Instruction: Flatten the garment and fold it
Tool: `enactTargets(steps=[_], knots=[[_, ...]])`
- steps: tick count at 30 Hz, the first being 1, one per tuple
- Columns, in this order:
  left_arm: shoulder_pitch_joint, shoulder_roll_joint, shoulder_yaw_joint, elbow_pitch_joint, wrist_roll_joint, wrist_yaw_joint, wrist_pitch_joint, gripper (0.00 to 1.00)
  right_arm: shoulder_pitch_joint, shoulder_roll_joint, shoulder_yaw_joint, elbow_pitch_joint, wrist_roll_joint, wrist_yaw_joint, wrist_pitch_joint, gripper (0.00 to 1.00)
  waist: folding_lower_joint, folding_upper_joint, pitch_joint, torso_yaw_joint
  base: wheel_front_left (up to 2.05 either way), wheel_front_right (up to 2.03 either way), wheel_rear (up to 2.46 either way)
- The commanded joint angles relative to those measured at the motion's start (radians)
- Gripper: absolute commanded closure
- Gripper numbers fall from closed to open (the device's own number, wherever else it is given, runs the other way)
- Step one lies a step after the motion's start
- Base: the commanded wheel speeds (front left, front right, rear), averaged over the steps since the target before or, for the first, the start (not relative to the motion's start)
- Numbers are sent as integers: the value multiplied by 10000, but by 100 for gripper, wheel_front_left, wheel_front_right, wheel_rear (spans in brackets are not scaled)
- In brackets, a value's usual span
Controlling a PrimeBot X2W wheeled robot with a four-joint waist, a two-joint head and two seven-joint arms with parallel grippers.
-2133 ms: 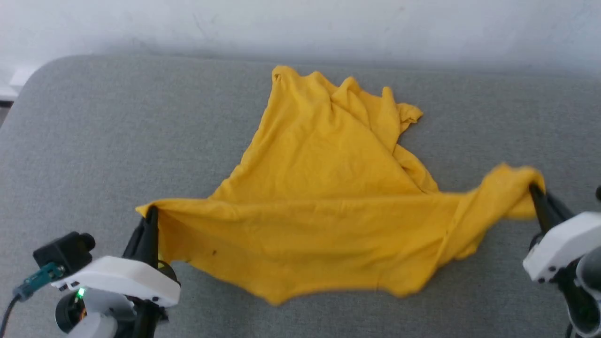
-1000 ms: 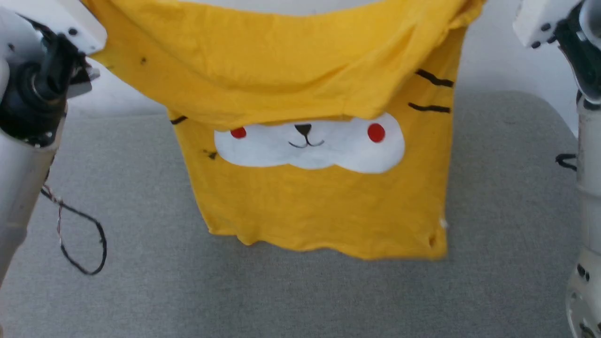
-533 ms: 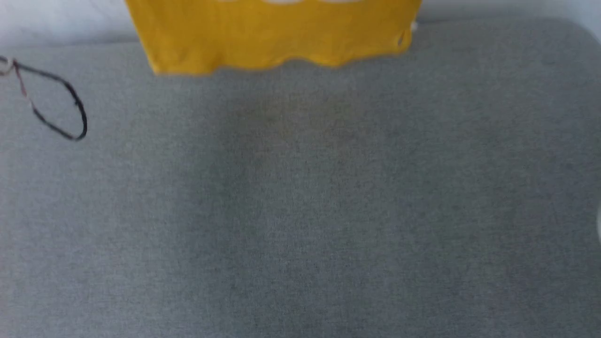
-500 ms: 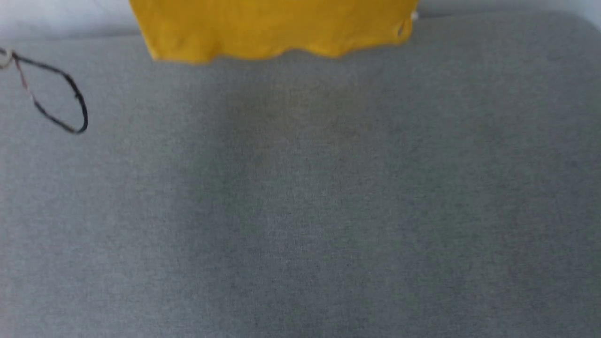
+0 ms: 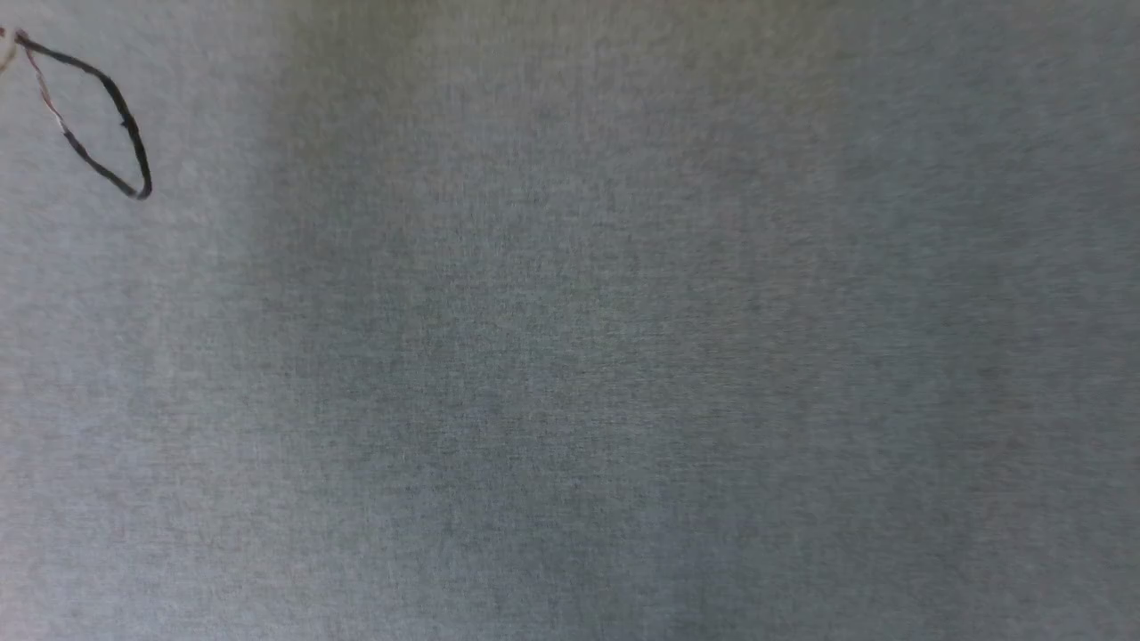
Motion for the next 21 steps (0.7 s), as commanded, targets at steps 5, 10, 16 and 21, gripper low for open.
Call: enactTargets(steps=[5, 10, 16, 21], knots=[[579, 60, 241, 285, -301, -509, -237, 100, 234, 90, 445, 192, 239, -9, -525, 100, -3, 0, 914, 375, 0, 0, 0], [1357, 281, 287, 56, -530, -790, -89, 100, 965, -61, 1223, -231, 1240, -9, -896, 100, -3, 0, 606, 381, 0, 0, 0], [3510, 652, 346, -1119, -1008, -645, 327, 100, 3485, -665, 1532, -2282, 2874, -9, -693, 100, -3, 0, -448, 175, 0, 0, 0], [6129, 979, 314, -2911, -1312, -21, 501, 100, 6655, -933, 820, -4754, 3915, -9, 34, 100, -3, 0, -1390, 15, 0, 0, 0]])
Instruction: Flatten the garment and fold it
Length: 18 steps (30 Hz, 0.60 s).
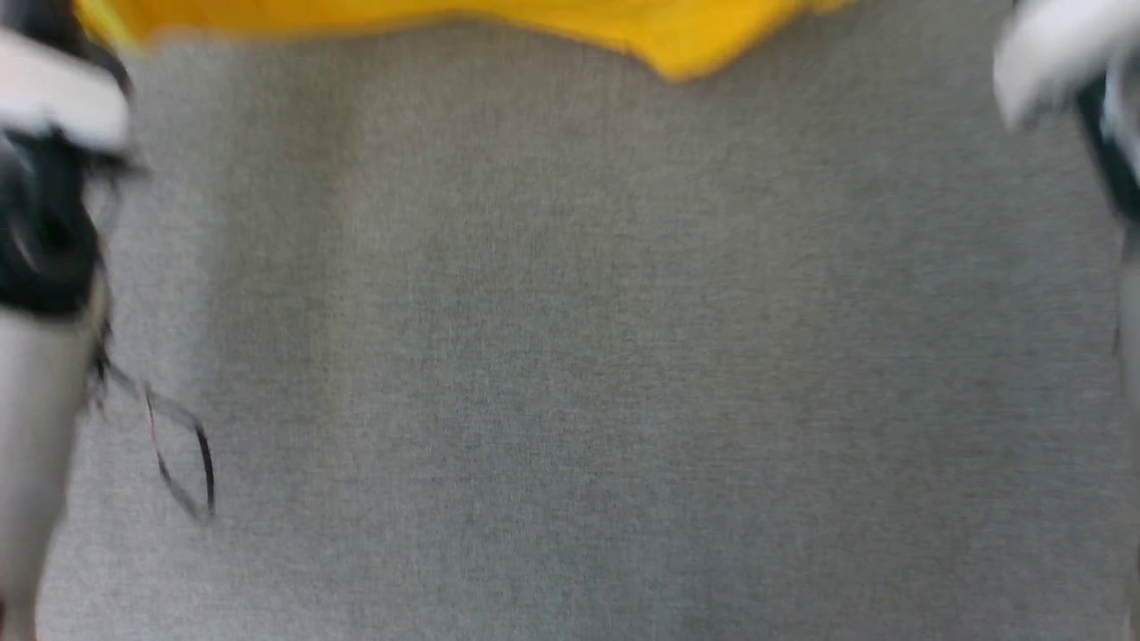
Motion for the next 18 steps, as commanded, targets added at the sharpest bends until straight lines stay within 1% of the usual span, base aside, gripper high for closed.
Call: enactTargets(steps=[1, 4, 6, 9, 11, 14, 18], knots=[[837, 149, 31, -579, -73, 272, -27, 100, 1004, 13, -303, -723, 206, -9, 160, 100, 2, 0, -1089, -344, 0, 0, 0], [2396, 389, 118, -1713, -149, 845, -158, 100, 2862, 340, -901, -1933, 488, -9, 477, 100, 2, 0, -1515, -405, 0, 0, 0], [3410, 477, 145, -2336, -199, 1233, -258, 100, 3981, 694, -1294, -2483, 638, -9, 563, 100, 2, 0, -1823, -422, 0, 0, 0], [4861, 583, -40, -3059, -242, 1758, -200, 100, 5503, 1221, -1831, -2990, 736, -9, 541, 100, 2, 0, -2290, -443, 0, 0, 0], [5783, 532, -109, -3536, -439, 2049, -154, 100, 6387, 1506, -2099, -3121, 834, -9, 515, 100, 2, 0, -2599, -471, 0, 0, 0], [7086, 704, -395, -4145, -462, 2364, -31, 100, 7512, 1793, -2532, -3188, 964, -9, 425, 100, 2, 0, -3046, -494, 0, 0, 0], [8599, 1034, -789, -4697, -499, 2504, 164, 100, 8844, 2030, -2916, -3197, 1356, -9, 531, 100, 2, 0, -3661, -512, 0, 0, 0]])
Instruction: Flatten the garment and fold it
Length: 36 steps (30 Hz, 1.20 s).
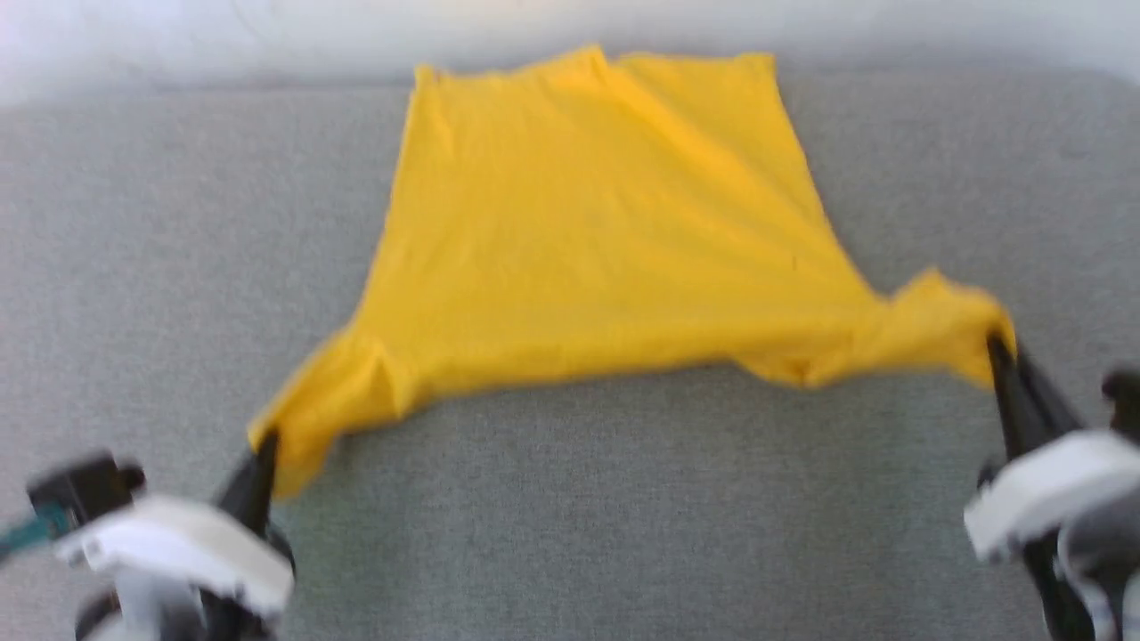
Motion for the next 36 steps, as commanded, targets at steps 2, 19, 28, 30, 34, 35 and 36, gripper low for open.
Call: enactTargets(steps=[2, 19, 28, 30, 34, 35, 36], knots=[[973, 205, -120, -361, -169, 122, 22, 100, 927, 100, -153, -73, 400, -9, 221, 100, 3, 0, -1083, -95, 0, 0, 0], [4704, 1475, -717, -2328, -814, -102, 539, 100, 4757, 208, -818, -1362, 2230, -9, 3272, 100, 3, 0, -2366, 164, 0, 0, 0], [5286, 1797, 2, -2967, -1024, -93, -3, 100, 5488, 212, -1042, -1961, 2557, -9, 4138, 100, 3, 0, -2395, 317, 0, 0, 0], [5056, 1729, 35, -3017, -936, -151, -67, 100, 5396, 212, -969, -1839, 2477, -9, 3989, 100, 3, 0, -2361, 332, 0, 0, 0], [4312, 1467, -43, -2845, -642, -156, -123, 100, 4941, 213, -682, -1485, 2142, -9, 3579, 0, 3, 0, -2137, 308, 0, 0, 0], [4119, 1373, -92, -2788, -592, -175, -112, 100, 4765, 213, -534, -1442, 1978, -9, 3540, 0, 3, 0, -2064, 279, 0, 0, 0], [3934, 1278, -129, -2722, -546, -177, -109, 100, 4531, 210, -417, -1447, 1837, -9, 3468, 0, 3, 0, -1975, 242, 0, 0, 0]])
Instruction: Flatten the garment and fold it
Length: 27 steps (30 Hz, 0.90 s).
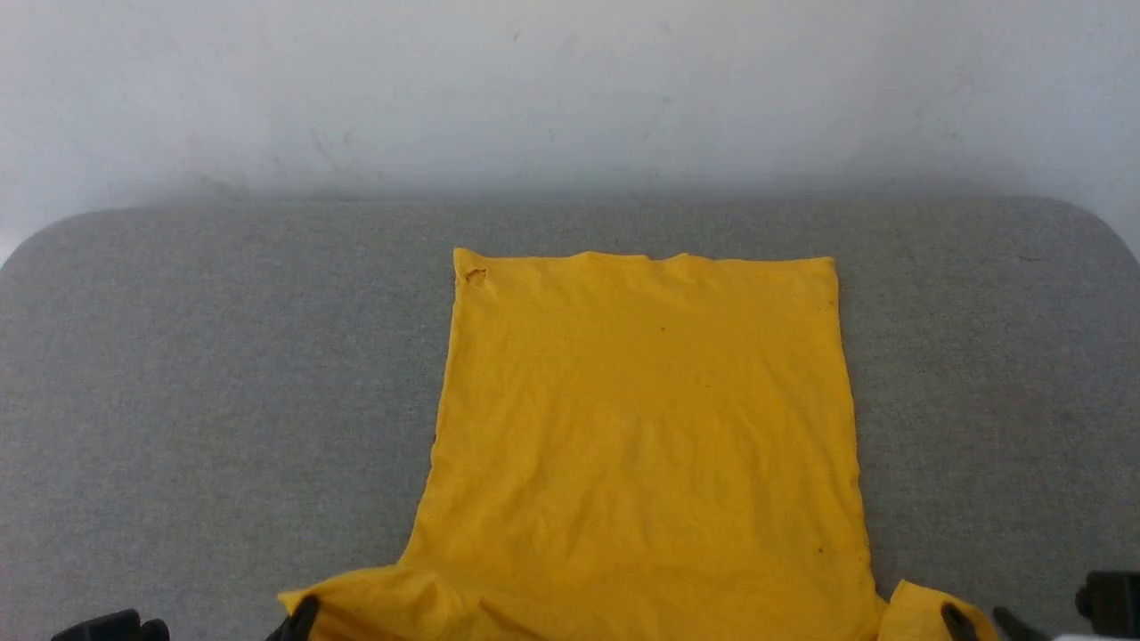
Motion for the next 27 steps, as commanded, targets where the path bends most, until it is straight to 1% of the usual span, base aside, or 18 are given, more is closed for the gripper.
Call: enactTargets(steps=[1, 4, 8, 10, 13, 15, 20, 24, 27], knots=[[-296, -93, -74, 88, 187, -77, 27, 100, -500, -21, 116, -48, -144, -7, -158, 0, -1, 0, 243, -117, 0, 0, 0], [-694, -281, -116, 185, 251, -174, 24, 100, -1664, -264, 258, -307, -313, -7, -521, 0, -1, 0, 608, -276, 0, 0, 0], [-1046, -335, -77, 246, 396, -273, -41, 100, -3750, -828, 288, -655, -746, -7, -953, 0, -1, 0, 1220, -405, 0, 0, 0], [-1213, -318, -59, 248, 494, -337, -67, 100, -4896, -1095, 412, -707, -948, -7, -959, 0, -1, 0, 1544, -404, 0, 0, 0], [-1477, -317, 16, 179, 626, -426, -154, 100, -6739, -1386, 796, -426, -999, -7, -600, 0, -1, 0, 2079, -356, 0, 0, 0], [-1690, -307, 36, 87, 725, -502, -172, 100, -7957, -1854, 1283, -81, -1204, -7, -247, 0, -1, 0, 2479, -251, 0, 0, 0], [-2329, -302, -63, -9, 980, -729, -52, 100, -10755, -2108, 1604, 1508, -1343, -7, 618, 0, -1, 0, 3470, 185, 0, 0, 0], [-2784, -433, -162, 64, 1075, -926, 10, 100, -12073, -2051, 1323, 2942, -1400, -7, 1528, 0, -1, 0, 4162, 487, 0, 0, 0], [-3028, -496, -178, 211, 1124, -1083, -3, 100, -12539, -1870, 1031, 3759, -1512, -7, 2235, 0, -1, 0, 4581, 623, 0, 0, 0]])
